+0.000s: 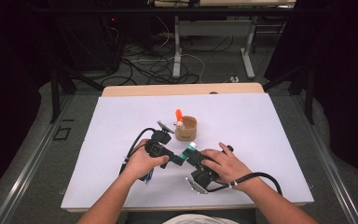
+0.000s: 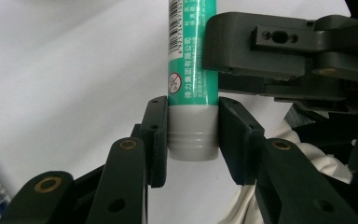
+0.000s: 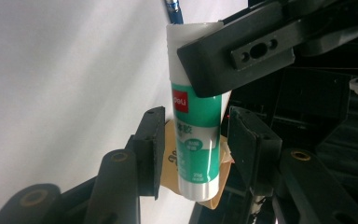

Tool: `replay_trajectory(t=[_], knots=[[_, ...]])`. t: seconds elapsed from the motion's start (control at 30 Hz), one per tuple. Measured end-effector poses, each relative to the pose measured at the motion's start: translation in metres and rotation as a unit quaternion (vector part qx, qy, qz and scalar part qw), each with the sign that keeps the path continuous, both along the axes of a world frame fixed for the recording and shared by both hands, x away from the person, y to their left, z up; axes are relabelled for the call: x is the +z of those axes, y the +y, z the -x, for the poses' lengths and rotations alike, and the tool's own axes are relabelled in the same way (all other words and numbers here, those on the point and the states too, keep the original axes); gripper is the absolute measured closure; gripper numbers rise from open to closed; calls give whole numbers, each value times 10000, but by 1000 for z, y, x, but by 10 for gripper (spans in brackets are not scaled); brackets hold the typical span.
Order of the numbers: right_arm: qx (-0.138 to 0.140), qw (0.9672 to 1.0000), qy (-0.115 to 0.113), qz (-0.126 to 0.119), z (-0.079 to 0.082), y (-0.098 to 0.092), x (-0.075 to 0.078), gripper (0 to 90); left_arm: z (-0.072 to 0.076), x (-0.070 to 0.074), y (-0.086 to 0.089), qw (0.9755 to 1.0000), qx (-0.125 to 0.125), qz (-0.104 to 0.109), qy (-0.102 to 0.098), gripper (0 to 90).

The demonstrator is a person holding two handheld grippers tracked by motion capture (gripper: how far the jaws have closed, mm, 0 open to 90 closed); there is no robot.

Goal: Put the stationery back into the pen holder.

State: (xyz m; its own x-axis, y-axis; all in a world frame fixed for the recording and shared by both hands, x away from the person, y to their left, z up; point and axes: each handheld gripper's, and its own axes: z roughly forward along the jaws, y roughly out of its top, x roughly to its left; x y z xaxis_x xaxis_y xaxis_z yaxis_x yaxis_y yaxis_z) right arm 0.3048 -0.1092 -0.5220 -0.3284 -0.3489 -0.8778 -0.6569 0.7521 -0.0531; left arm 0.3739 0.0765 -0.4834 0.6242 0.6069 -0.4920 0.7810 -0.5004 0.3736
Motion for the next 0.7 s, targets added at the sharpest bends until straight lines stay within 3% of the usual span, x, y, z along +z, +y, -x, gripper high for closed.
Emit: replay_trajectory(t=[0.7], knots=[[216,9995,-87,199,1,2,-3,653,2,0,-7,9997,-65,127,174,648]])
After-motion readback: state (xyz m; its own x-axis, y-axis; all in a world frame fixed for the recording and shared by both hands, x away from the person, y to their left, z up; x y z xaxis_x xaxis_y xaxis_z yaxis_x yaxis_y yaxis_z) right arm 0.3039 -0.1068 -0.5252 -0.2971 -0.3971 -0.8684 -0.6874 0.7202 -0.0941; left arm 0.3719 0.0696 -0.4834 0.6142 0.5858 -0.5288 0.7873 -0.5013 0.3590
